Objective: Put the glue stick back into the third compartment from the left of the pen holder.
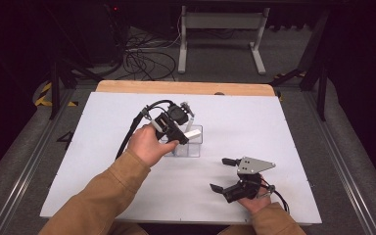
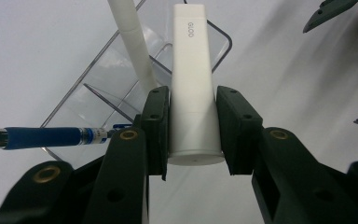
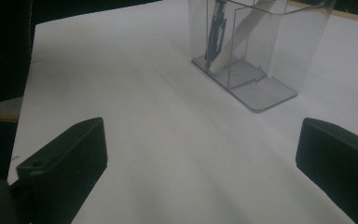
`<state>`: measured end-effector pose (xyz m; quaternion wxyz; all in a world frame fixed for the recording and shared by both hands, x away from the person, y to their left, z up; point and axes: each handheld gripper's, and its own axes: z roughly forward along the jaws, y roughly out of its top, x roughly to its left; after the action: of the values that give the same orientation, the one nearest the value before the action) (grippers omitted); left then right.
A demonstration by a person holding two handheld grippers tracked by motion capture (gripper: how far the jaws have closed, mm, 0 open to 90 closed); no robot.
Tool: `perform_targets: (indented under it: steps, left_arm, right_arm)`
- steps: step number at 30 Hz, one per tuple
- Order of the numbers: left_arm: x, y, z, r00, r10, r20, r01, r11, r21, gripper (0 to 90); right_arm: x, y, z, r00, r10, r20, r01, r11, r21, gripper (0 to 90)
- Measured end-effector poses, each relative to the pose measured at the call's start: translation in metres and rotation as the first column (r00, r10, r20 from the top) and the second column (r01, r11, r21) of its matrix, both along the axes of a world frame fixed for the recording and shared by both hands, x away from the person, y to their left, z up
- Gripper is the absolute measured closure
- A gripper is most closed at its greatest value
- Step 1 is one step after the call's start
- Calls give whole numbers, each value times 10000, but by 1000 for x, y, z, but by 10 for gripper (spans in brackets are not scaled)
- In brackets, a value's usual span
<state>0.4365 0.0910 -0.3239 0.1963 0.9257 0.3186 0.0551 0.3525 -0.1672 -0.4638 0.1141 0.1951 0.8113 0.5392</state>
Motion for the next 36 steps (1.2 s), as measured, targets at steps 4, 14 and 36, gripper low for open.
perform_targets:
  steps: [4,14,36]
  left_arm:
    - [1,-2,0,10000,-42,-55,42,10000,66,665]
    - [2,-4,1,10000,30,28,-31,9998,192,663]
    - [6,-12,-4,9997,34,261,-40,9997,230,657]
  right_arm:
    - [0,0,0,10000,2,-1,-2,10000,4,26]
    - [0,0,0,10000,78,-29,-78,10000,34,26]
    - [-1,1,0,9999,99,-106,-99,9999,64,26]
